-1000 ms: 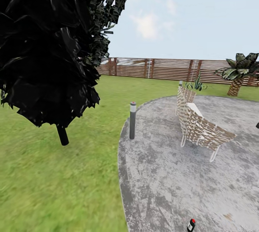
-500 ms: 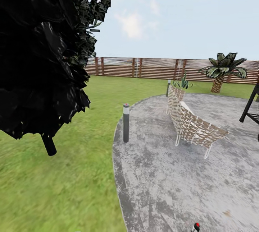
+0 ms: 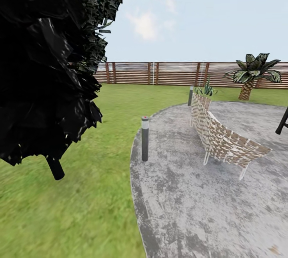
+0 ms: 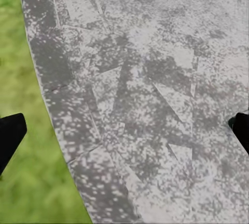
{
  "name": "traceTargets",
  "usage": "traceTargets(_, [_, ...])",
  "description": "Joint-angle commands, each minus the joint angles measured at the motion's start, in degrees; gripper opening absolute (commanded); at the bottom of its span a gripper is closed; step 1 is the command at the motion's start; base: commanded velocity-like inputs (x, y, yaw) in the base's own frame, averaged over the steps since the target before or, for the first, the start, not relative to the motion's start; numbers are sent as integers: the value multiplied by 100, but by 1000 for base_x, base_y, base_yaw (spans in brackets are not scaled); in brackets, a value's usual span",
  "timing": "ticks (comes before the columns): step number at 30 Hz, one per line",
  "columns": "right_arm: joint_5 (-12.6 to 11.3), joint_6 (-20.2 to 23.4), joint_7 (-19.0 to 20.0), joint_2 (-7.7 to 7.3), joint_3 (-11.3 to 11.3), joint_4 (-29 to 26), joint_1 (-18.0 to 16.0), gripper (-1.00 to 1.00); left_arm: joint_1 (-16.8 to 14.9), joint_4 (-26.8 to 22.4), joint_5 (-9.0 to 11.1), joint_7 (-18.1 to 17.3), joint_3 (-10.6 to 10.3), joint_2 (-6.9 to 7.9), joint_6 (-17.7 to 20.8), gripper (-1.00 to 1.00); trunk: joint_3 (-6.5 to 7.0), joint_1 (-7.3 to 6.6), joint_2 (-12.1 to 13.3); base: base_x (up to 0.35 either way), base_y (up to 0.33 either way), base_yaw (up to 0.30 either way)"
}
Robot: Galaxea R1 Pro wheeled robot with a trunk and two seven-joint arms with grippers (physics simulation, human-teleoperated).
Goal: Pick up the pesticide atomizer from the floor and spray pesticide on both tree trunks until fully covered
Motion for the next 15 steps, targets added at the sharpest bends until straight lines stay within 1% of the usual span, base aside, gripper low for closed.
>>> traceTargets(1, [2, -19, -3, -1, 1, 3, -3, 100, -4, 5, -1, 4, 10, -1, -19, 100, -6, 3, -3, 298, 177, 0])
traceTargets(7, [1, -16, -3, -1, -4, -3, -3, 100, -4, 5, -2, 4, 9, -1, -19, 100, -6, 3, -3, 307, 152, 0])
traceTargets(15, [-6, -21, -3, -1, -26, -5, -3, 100, -4, 5, -1, 4, 9, -1, -19, 100, -6, 3, -3, 321, 122, -2])
